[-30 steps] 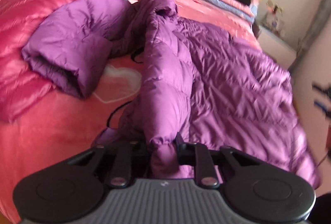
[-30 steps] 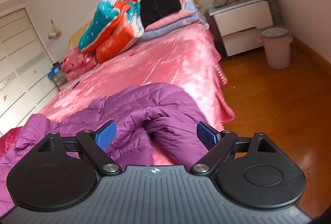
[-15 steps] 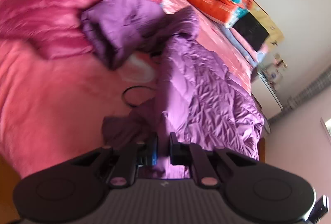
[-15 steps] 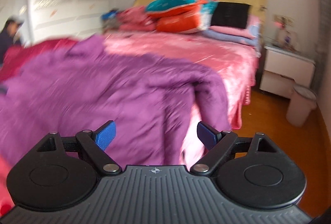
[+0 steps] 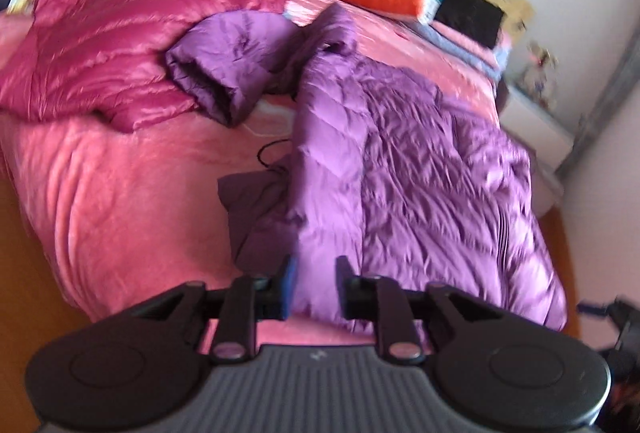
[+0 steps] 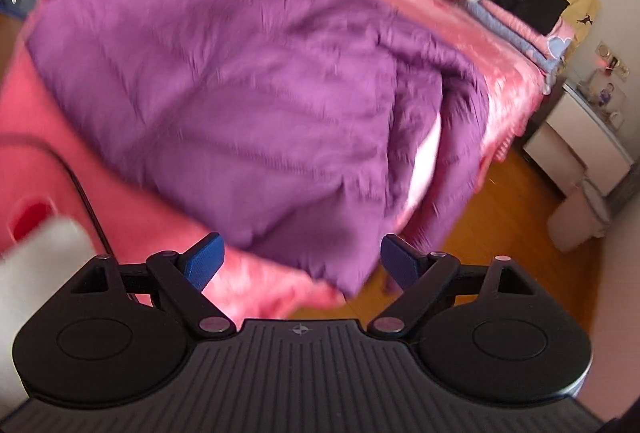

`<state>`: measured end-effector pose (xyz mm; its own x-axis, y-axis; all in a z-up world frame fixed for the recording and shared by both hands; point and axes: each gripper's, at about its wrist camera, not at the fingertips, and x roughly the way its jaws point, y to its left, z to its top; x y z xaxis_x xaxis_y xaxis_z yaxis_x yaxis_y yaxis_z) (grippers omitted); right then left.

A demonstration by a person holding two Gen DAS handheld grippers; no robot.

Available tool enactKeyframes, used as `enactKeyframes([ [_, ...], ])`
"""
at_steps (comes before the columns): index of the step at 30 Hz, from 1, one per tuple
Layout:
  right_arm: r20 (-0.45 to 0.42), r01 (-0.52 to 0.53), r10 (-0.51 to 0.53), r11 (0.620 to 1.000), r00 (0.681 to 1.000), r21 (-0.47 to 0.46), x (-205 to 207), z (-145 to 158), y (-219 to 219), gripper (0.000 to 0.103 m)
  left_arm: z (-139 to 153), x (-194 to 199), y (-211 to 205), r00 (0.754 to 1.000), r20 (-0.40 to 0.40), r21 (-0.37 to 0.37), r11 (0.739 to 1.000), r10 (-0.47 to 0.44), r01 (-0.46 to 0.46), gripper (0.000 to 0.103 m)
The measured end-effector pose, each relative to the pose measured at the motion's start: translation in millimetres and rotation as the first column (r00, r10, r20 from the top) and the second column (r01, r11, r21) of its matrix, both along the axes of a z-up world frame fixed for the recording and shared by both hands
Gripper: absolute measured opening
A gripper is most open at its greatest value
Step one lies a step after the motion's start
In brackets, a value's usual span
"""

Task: Fold large clothes

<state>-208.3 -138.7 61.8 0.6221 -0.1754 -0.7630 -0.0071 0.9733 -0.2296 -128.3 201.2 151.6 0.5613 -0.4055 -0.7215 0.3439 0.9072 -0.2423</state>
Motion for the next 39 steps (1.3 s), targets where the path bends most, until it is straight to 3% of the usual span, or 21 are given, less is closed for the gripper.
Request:
enactKeyframes([
  [2,-0.040,0.023,-0.024,0.999,0.999,-0.024,5.3,-7.2,-1.9,0.103,-3.1,-9.3,-5.8,0.999,0.029,0.056,0.998,-0.036,0.035,0.040],
  [7,-0.024,0.150,-0.149,0.988,0.988,0.021,11.9,-13.2,-22.7,0.103,-12.1,-24.6,-10.4,0.993,0.058,0.171,0.981,-0.104,0.092,0.055],
  [9,0.025,0.196,-0.198,0.979,0.980,0.057,14.6,-7.8,-35.4,0.103,-13.6,-30.3,-9.5,0.991,0.067,0.191,0.976,-0.116,0.102,0.066],
  [12,0.113,0.256,-0.266,0.962,0.957,0.101,13.9,2.0,-48.0,0.102,-18.4,-36.4,-12.5,0.986,0.066,0.236,0.963,-0.150,0.131,0.072],
  [14,0.225,0.259,-0.289,0.954,0.931,0.153,8.6,13.0,-53.5,0.102,-23.3,-41.0,-17.0,0.982,0.064,0.274,0.949,-0.178,0.154,0.075],
  [16,0.317,0.253,-0.304,0.948,0.898,0.193,6.7,20.8,-60.4,0.102,-29.5,-44.6,-22.6,0.976,0.077,0.339,0.926,-0.202,0.164,0.076],
  [19,0.364,0.240,-0.313,0.943,0.877,0.231,5.0,26.4,-65.5,0.103,-38.4,-45.3,-28.0,0.967,0.099,0.424,0.890,-0.233,0.171,0.077],
  [22,0.358,0.211,-0.293,0.945,0.887,0.250,5.8,25.7,-61.1,0.103,-47.2,-33.3,-31.6,0.971,0.120,0.492,0.862,-0.209,0.125,0.077],
  [28,0.298,0.136,-0.192,0.971,0.935,0.198,-0.8,18.8,-37.3,0.103,-58.2,-14.6,-41.2,0.971,0.157,0.551,0.832,-0.180,0.065,0.076],
  [31,0.276,0.114,-0.158,0.979,0.948,0.168,-2.6,16.3,-34.1,0.103,-49.8,-13.9,-47.0,0.949,0.262,0.534,0.846,-0.177,0.011,0.076],
  [36,0.276,0.106,-0.148,0.981,0.949,0.162,-10.6,18.9,-34.3,0.103,-26.2,-15.2,-53.9,0.876,0.454,0.414,0.909,-0.163,-0.045,0.081],
  [39,0.280,0.058,-0.110,0.981,0.954,0.187,-12.5,20.8,-36.9,0.103,-17.5,1.8,-58.1,0.866,0.487,0.338,0.939,-0.116,-0.064,0.087],
])
